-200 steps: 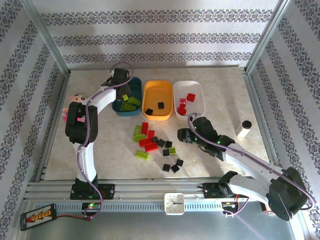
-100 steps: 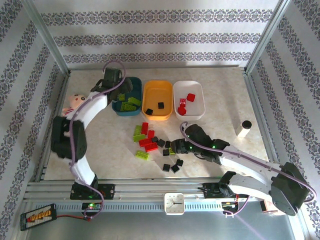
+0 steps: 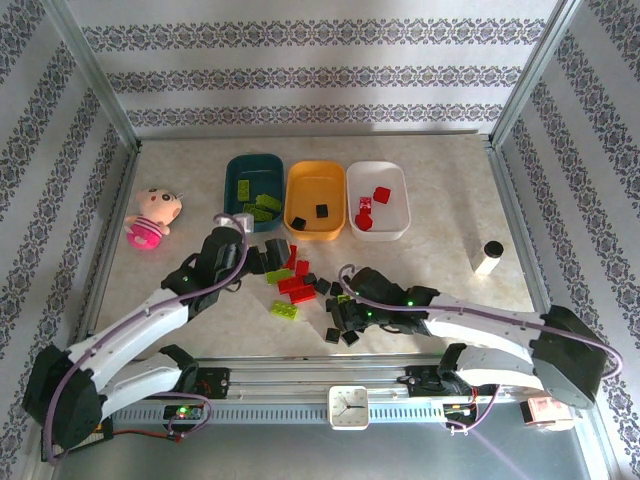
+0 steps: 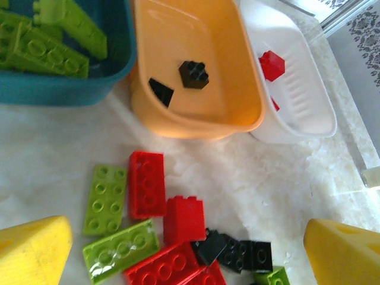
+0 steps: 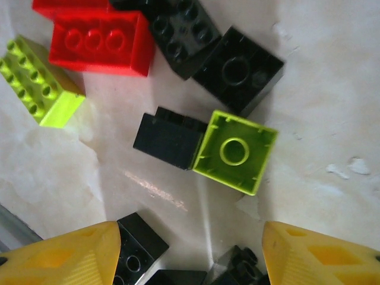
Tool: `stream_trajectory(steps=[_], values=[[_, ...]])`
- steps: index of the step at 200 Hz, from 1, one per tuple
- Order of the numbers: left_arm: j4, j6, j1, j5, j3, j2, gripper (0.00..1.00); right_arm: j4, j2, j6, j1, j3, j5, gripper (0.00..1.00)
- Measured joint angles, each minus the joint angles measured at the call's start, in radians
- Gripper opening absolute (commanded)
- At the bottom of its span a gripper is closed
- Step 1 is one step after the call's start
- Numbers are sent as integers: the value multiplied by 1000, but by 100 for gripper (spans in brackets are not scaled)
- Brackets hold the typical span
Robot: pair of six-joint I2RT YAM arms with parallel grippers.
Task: Sort the legos into containers by color
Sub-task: Pick up the lego from the bottom-center of the table.
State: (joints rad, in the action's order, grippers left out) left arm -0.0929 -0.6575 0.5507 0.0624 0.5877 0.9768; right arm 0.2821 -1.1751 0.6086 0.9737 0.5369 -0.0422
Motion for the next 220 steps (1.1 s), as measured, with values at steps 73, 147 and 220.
stream_trajectory(steps=[73, 147, 220], values=[[-98, -36, 0, -67, -107, -241, 100, -9, -232, 24, 59, 119, 72, 62], [-163, -36, 0, -101, -124, -294, 100, -1, -414, 13, 72, 269, 165, 46], [-201, -36, 0, -100, -140, -327, 100, 15, -306, -55, 102, 270, 156, 25]])
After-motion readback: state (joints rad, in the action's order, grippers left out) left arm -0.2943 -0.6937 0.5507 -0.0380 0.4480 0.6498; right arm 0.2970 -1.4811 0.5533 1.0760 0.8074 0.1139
